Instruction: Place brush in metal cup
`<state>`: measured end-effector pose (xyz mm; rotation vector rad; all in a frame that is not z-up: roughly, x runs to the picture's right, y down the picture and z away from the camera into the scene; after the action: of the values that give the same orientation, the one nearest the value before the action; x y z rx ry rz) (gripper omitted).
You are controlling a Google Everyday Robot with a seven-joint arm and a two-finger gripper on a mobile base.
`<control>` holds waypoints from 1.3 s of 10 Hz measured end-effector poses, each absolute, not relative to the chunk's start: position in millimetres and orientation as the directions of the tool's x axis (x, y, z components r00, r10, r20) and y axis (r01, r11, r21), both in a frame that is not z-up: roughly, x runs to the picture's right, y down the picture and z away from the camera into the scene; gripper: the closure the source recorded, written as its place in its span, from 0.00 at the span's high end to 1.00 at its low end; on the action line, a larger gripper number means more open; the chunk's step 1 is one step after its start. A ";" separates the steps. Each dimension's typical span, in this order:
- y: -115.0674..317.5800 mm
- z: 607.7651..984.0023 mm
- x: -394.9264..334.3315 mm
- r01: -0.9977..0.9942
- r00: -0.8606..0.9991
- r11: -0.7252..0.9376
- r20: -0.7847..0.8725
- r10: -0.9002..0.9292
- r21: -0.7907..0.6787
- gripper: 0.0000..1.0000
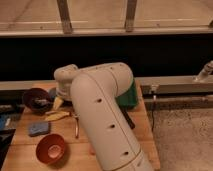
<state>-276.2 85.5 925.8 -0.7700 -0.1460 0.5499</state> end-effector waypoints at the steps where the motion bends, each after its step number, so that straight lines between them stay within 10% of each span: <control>1: 86.0 926.7 -276.4 -0.415 0.851 0.586 -0.070 0.520 -0.696 0.75; 8: 85.4 920.9 -279.4 -0.385 0.865 0.608 -0.043 0.500 -0.694 0.04; 13: 74.5 905.7 -279.0 -0.340 0.838 0.594 0.051 0.543 -0.729 0.00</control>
<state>-279.0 74.5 905.7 -0.7809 -0.2813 0.5210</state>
